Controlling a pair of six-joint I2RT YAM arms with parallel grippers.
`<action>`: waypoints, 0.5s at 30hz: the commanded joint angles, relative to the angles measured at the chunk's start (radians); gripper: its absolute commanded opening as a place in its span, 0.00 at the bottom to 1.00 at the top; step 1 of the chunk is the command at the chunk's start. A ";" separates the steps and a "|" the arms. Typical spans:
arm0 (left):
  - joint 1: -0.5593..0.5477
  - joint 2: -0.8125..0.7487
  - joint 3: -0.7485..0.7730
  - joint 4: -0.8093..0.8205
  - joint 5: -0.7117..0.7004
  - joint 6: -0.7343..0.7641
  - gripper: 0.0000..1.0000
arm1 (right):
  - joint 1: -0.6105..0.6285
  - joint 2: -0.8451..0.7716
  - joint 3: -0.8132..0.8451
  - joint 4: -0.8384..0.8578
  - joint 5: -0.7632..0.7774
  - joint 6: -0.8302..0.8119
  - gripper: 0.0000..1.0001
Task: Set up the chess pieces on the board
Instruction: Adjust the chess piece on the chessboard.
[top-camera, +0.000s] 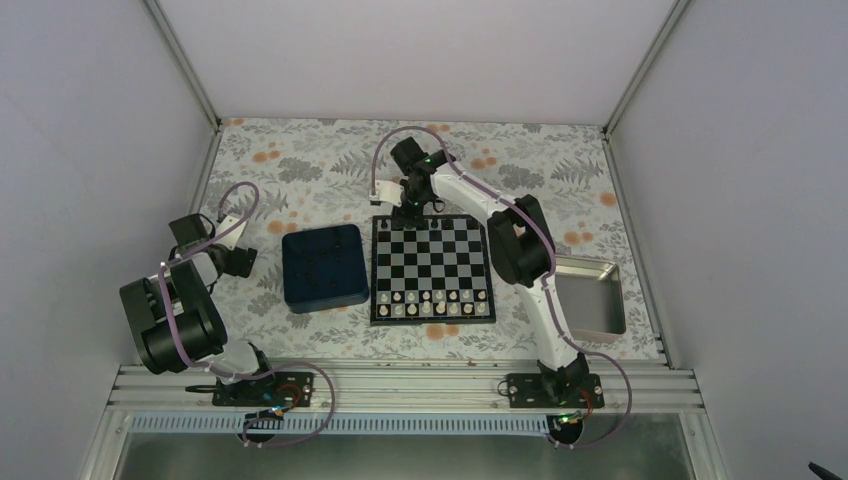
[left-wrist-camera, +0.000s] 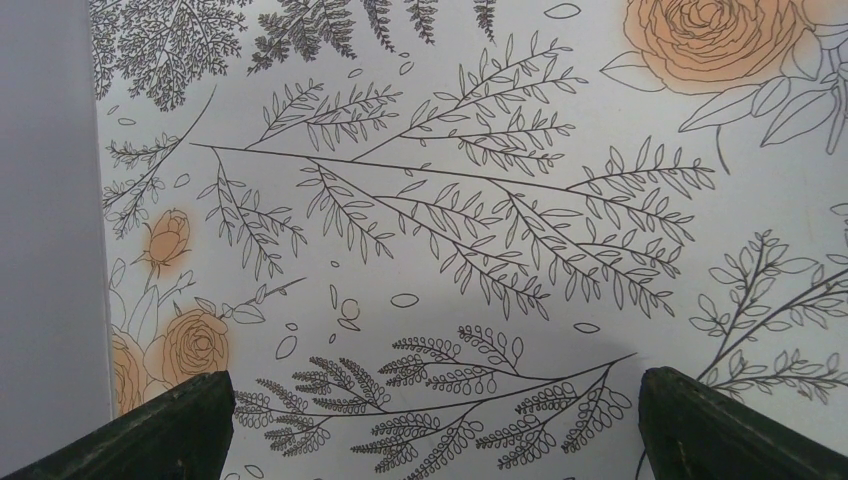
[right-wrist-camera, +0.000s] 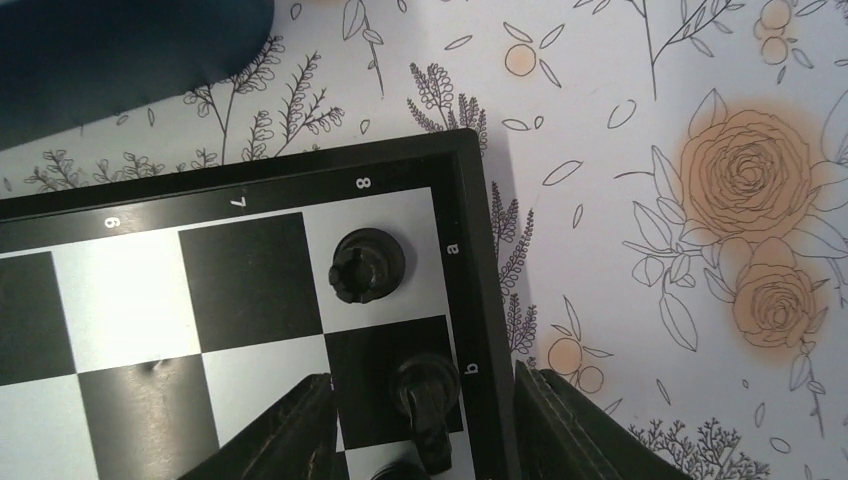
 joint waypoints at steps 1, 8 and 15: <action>0.005 0.004 -0.017 -0.002 0.022 0.012 1.00 | 0.007 0.015 0.029 0.004 -0.003 -0.012 0.46; 0.005 0.015 -0.014 -0.005 0.024 0.015 1.00 | 0.006 0.031 0.042 -0.022 -0.006 -0.008 0.35; 0.005 0.018 -0.013 -0.008 0.025 0.016 1.00 | 0.007 0.032 0.044 -0.056 -0.011 -0.007 0.29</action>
